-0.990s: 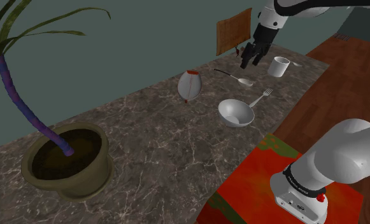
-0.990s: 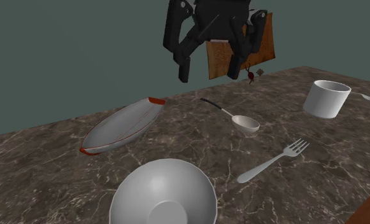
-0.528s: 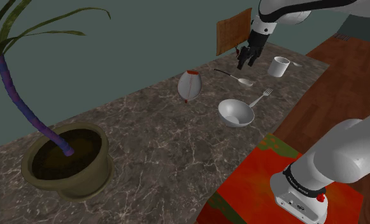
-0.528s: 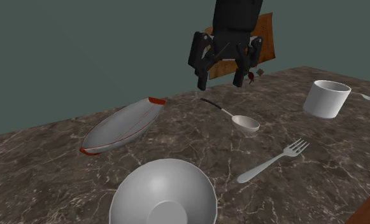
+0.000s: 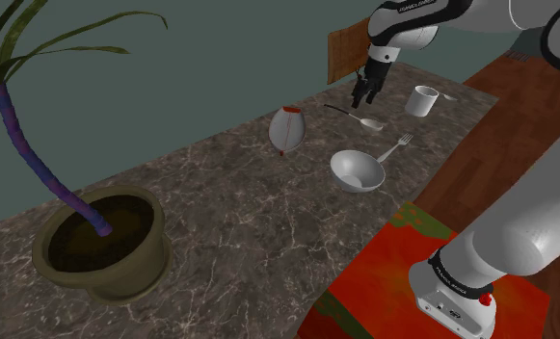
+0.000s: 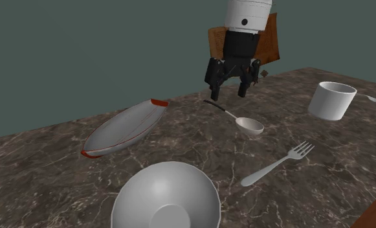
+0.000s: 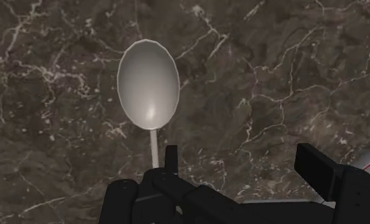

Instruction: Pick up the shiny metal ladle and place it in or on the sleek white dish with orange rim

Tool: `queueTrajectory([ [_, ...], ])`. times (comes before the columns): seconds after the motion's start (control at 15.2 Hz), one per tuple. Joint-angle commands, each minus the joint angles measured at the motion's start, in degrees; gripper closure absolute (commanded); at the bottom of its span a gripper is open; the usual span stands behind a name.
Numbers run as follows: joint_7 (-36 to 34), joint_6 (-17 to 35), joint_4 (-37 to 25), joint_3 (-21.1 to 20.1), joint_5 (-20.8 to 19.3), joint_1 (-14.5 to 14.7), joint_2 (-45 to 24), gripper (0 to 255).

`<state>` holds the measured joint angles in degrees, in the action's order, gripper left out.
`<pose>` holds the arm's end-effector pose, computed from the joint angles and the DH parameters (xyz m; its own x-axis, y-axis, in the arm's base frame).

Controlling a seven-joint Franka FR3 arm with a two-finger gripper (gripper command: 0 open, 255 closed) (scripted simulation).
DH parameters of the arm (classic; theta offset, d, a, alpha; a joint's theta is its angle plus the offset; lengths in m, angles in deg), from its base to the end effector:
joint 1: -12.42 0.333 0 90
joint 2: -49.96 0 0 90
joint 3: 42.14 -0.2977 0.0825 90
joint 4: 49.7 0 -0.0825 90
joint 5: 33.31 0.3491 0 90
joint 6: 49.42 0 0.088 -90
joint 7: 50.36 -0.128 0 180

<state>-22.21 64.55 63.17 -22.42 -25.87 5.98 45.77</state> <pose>0.4844 -0.2236 0.4086 0.9998 -0.0206 -0.0023 -0.0208 -0.9943 -0.1045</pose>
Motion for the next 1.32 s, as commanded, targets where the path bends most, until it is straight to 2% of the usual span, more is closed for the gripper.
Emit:
queueTrajectory([
  [0.0,2.71,-0.08,-4.31,0.46,1.83,-0.95,-5.2,0],
  [0.4,8.4,-1.53,-16.32,0.29,5.93,-4.76,-18.18,0],
  [0.86,9.1,3.52,-12.96,-0.31,6.97,-4.65,-20.0,0],
  [1.25,9.1,3.52,-12.96,-0.31,6.97,-4.65,-20.0,0],
])
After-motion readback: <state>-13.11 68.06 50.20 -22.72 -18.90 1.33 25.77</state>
